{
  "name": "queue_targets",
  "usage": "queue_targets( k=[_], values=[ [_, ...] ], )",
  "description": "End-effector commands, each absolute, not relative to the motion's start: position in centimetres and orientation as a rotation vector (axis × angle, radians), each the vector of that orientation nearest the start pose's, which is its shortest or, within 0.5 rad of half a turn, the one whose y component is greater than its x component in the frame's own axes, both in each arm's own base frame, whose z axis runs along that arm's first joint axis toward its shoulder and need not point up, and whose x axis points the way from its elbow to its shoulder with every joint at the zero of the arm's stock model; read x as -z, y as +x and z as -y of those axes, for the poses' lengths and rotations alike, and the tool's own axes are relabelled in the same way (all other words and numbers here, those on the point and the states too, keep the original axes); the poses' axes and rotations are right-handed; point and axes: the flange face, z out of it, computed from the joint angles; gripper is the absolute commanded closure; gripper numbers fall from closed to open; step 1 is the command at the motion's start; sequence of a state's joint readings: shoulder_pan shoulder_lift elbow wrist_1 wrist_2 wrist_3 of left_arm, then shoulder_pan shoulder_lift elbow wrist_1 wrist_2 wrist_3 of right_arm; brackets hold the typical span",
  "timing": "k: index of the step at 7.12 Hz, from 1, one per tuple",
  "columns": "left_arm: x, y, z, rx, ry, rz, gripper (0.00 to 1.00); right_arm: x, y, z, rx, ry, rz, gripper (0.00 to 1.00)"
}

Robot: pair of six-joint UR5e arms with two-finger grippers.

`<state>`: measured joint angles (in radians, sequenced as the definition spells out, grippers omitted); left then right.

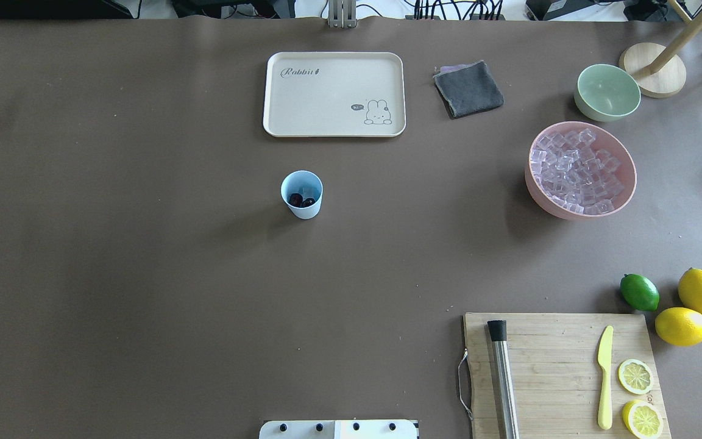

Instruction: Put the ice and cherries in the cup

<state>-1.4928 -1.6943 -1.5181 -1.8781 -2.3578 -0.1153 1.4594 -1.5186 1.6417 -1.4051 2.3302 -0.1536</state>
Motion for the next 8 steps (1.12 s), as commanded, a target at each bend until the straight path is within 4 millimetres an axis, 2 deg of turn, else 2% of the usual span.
queue_targets(
  k=[1,2,5,8],
  values=[
    [-59.1,-1.9,58.6,-0.111,0.286,-0.806,0.02,-57.8,1.0,54.8,0.348,0.297,0.755,0.01],
    [-59.0,-1.9,58.6,-0.113,0.287,-0.806,0.02,-57.1,1.0,55.6,0.346,0.302,0.754,0.01],
    [-57.9,-2.0,58.2,-0.118,0.306,-0.812,0.02,-56.5,1.7,55.7,0.333,0.308,0.769,0.01],
    [-58.5,-2.2,54.6,-0.118,0.305,-0.815,0.02,-57.0,1.7,55.4,0.331,0.3,0.78,0.01]
  ],
)
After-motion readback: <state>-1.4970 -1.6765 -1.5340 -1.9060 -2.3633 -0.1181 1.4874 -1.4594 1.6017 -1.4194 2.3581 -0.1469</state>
